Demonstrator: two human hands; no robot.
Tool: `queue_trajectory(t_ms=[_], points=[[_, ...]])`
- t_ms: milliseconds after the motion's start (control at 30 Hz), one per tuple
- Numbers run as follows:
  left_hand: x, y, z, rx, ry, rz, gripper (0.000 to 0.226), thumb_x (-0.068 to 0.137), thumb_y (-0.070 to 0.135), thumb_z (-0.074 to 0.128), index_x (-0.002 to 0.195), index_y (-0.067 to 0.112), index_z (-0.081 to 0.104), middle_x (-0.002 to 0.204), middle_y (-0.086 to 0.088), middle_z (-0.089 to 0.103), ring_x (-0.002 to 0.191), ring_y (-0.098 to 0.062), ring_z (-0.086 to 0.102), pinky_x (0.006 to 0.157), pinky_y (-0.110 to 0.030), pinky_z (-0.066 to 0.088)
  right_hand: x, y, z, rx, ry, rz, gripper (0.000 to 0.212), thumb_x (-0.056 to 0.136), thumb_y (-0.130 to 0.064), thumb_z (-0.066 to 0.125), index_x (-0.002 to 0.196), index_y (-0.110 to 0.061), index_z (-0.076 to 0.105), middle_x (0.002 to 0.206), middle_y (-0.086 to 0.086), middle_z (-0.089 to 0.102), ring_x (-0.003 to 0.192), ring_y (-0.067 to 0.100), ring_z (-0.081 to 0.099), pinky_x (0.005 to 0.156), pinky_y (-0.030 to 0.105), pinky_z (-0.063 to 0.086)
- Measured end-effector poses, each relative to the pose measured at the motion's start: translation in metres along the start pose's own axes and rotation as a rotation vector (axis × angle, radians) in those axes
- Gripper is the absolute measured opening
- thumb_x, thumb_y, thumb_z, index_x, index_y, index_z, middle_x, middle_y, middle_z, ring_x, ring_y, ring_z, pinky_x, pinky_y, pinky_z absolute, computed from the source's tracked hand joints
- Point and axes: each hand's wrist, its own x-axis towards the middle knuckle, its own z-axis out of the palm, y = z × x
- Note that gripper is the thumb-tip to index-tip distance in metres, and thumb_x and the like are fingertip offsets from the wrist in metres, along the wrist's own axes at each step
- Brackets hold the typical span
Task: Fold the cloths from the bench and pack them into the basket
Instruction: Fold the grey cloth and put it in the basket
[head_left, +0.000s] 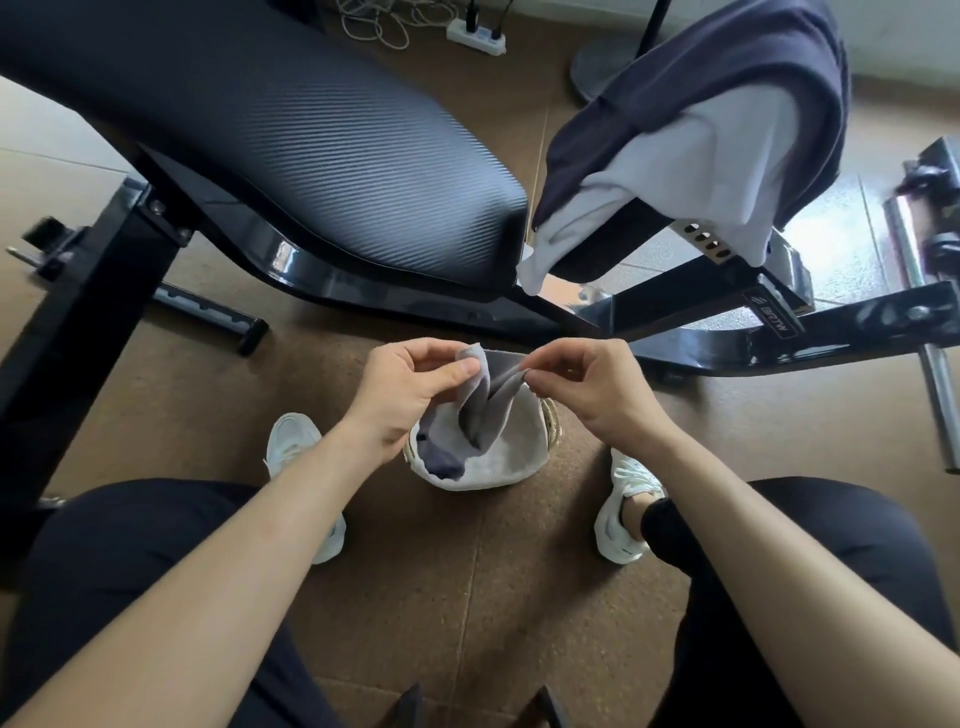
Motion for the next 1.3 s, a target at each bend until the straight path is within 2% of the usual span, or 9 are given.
queue_trajectory(t_ms=[67,133,267,433,600,767,867,1033,1300], points=[[0.0,-0.002,0.001,0.034,0.002,0.013,0.014,0.074,0.014,0.083,0.087,0.018,0.079,0.091,-0.006,0.08,0.09,-0.018,0.076,0.078,-0.028,0.058,0.001,0.0,0.004,-0.065,0.025,-0.074,0.007,0.085,-0.01,0.08,0.092,-0.013,0.08,0.093,-0.002,0.07,0.083,0.007,0.068,0.076,0.02,0.055],[-0.001,-0.003,0.003,0.069,-0.019,0.024,0.019,0.071,0.019,0.082,0.09,0.019,0.079,0.096,-0.006,0.08,0.096,-0.02,0.076,0.083,-0.032,0.059,0.002,0.001,0.005,-0.043,0.032,-0.098,0.007,0.085,-0.007,0.079,0.09,-0.013,0.079,0.097,0.0,0.069,0.086,0.007,0.069,0.077,0.015,0.052],[-0.003,-0.005,0.007,0.122,-0.045,0.041,0.017,0.087,0.006,0.074,0.097,0.019,0.079,0.099,-0.002,0.08,0.099,-0.018,0.075,0.085,-0.031,0.06,0.002,0.001,0.006,-0.035,-0.002,-0.09,0.012,0.09,-0.007,0.074,0.097,-0.015,0.08,0.091,-0.006,0.075,0.088,0.01,0.071,0.08,0.024,0.055],[-0.007,-0.006,0.013,0.12,-0.06,0.072,0.018,0.09,0.001,0.07,0.104,0.009,0.078,0.099,-0.006,0.079,0.096,-0.016,0.075,0.08,-0.025,0.06,0.003,-0.002,0.008,-0.063,-0.035,-0.061,0.018,0.091,-0.005,0.071,0.101,-0.017,0.079,0.092,-0.007,0.075,0.09,0.01,0.071,0.083,0.03,0.058],[-0.008,-0.009,0.016,0.147,-0.093,0.115,0.02,0.091,0.001,0.07,0.108,0.008,0.078,0.101,-0.006,0.079,0.099,-0.018,0.075,0.084,-0.028,0.06,0.003,-0.003,0.013,0.007,0.064,-0.02,0.018,0.082,-0.008,0.082,0.083,-0.02,0.069,0.079,-0.006,0.072,0.074,0.008,0.068,0.072,0.028,0.057],[-0.011,-0.009,0.019,0.217,-0.117,0.168,0.022,0.092,0.002,0.07,0.107,0.016,0.078,0.102,0.001,0.08,0.101,-0.014,0.074,0.085,-0.026,0.059,0.002,-0.004,0.017,-0.032,0.084,-0.025,0.02,0.081,-0.006,0.082,0.081,-0.02,0.067,0.078,-0.006,0.071,0.073,0.005,0.068,0.07,0.019,0.054],[-0.011,-0.01,0.016,0.242,-0.136,0.182,0.024,0.091,0.004,0.072,0.113,0.011,0.077,0.105,-0.001,0.079,0.104,-0.014,0.074,0.09,-0.03,0.059,0.002,-0.003,0.018,-0.026,0.115,-0.022,0.022,0.081,-0.008,0.082,0.079,-0.022,0.066,0.077,-0.006,0.071,0.072,0.005,0.068,0.069,0.019,0.054],[-0.012,-0.011,0.015,0.322,-0.117,0.238,0.026,0.083,0.01,0.081,0.107,0.018,0.079,0.1,0.004,0.08,0.099,-0.013,0.076,0.089,-0.033,0.06,0.001,-0.001,0.024,-0.043,0.121,-0.007,0.018,0.082,-0.013,0.082,0.08,-0.02,0.066,0.077,-0.004,0.071,0.073,0.012,0.069,0.069,0.027,0.058],[-0.009,-0.011,0.011,0.464,-0.043,0.311,0.013,0.096,0.012,0.068,0.104,0.019,0.076,0.097,0.007,0.076,0.095,-0.008,0.072,0.081,-0.022,0.058,0.0,0.008,0.027,-0.114,0.001,0.021,0.024,0.083,-0.014,0.082,0.098,-0.021,0.064,0.086,-0.011,0.069,0.079,0.0,0.065,0.071,0.012,0.048]])
